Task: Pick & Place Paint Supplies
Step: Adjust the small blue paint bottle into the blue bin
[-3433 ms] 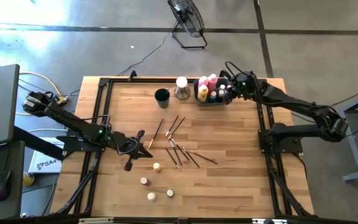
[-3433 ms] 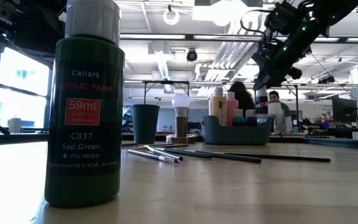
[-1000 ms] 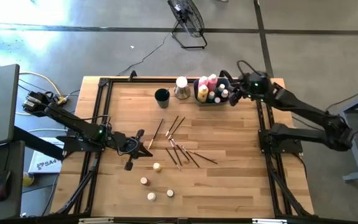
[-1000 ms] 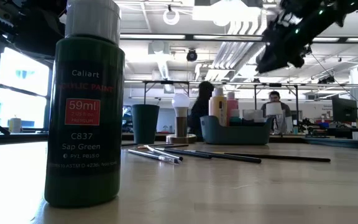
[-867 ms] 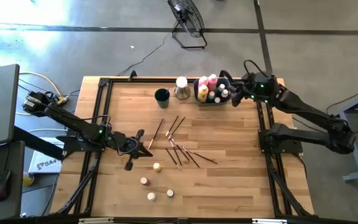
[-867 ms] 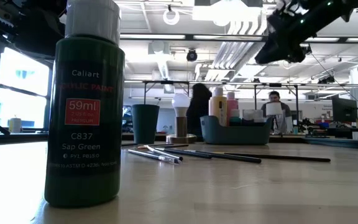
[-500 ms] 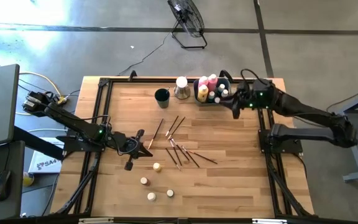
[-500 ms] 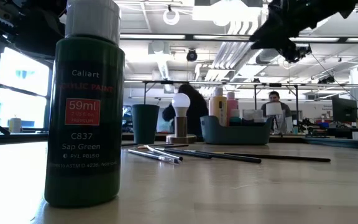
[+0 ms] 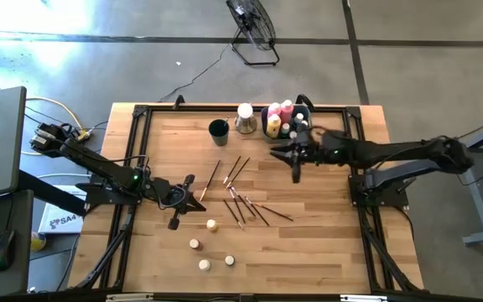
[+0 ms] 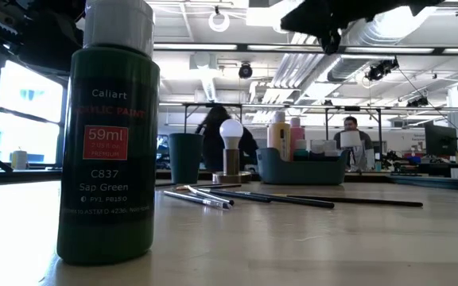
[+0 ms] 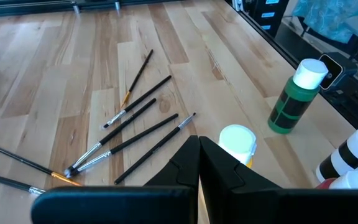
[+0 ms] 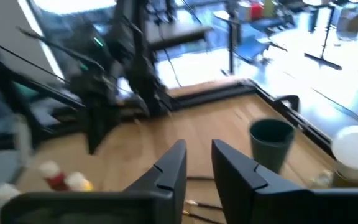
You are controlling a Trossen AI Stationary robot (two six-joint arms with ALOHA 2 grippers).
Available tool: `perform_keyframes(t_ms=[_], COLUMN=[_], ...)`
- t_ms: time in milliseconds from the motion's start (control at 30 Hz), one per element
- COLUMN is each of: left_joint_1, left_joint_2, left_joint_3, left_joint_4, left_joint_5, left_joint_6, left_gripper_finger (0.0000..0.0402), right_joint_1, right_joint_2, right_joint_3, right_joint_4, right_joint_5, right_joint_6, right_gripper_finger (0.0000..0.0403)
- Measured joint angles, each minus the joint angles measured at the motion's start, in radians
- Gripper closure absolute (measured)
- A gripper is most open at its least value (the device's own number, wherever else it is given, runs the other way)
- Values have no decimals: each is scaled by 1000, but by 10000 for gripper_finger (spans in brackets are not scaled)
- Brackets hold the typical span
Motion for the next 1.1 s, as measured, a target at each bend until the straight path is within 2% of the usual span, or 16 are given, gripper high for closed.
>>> perform_keyframes(t_ms=[67,200,467,600,833,1100], left_joint_1=[0,0,0,0,0,0], left_joint_2=[0,0,0,0,0,0], left_joint_3=[0,0,0,0,0,0], left_joint_4=[0,0,-3,-3,-9,-15], left_joint_5=[0,0,0,0,0,0], left_joint_6=[0,-10,-50,-50,-50,-49], left_gripper_finger=[396,396,396,396,396,396], right_joint_1=[10,16,16,16,27,65], right_joint_2=[47,139,287,316,346,347], right_joint_3=[0,0,0,0,0,0], right_joint_4=[10,32,170,204,206,213], right_joint_5=[37,42,35,53,151,180], right_joint_6=[0,-1,-7,2,40,44], right_gripper_finger=[358,392,400,401,401,401])
